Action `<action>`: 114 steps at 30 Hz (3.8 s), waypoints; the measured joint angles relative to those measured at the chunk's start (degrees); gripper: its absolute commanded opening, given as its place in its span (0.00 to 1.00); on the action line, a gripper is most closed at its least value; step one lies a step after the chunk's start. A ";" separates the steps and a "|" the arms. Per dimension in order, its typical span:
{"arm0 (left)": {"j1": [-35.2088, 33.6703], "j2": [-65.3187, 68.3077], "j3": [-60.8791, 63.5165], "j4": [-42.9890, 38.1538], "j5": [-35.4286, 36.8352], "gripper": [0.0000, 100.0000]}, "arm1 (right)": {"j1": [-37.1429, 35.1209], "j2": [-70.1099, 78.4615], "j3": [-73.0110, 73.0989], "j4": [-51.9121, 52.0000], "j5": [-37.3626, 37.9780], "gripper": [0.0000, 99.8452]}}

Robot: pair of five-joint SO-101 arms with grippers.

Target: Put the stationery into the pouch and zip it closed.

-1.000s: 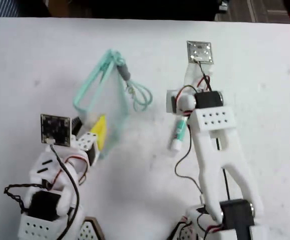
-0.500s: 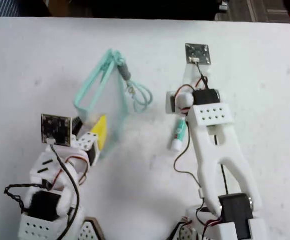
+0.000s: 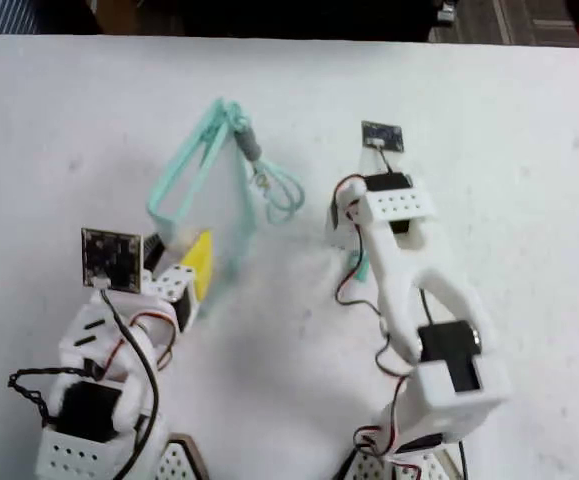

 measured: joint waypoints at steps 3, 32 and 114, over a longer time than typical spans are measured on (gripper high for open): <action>0.00 0.00 0.00 0.00 0.00 0.18 | 0.00 3.34 -1.93 0.00 -0.09 0.19; 0.00 0.00 0.00 0.00 0.00 0.18 | 0.26 8.00 -5.10 0.00 -0.09 0.02; 0.18 0.00 0.09 -0.35 0.00 0.18 | -27.60 -92.40 29.54 -33.05 28.84 0.02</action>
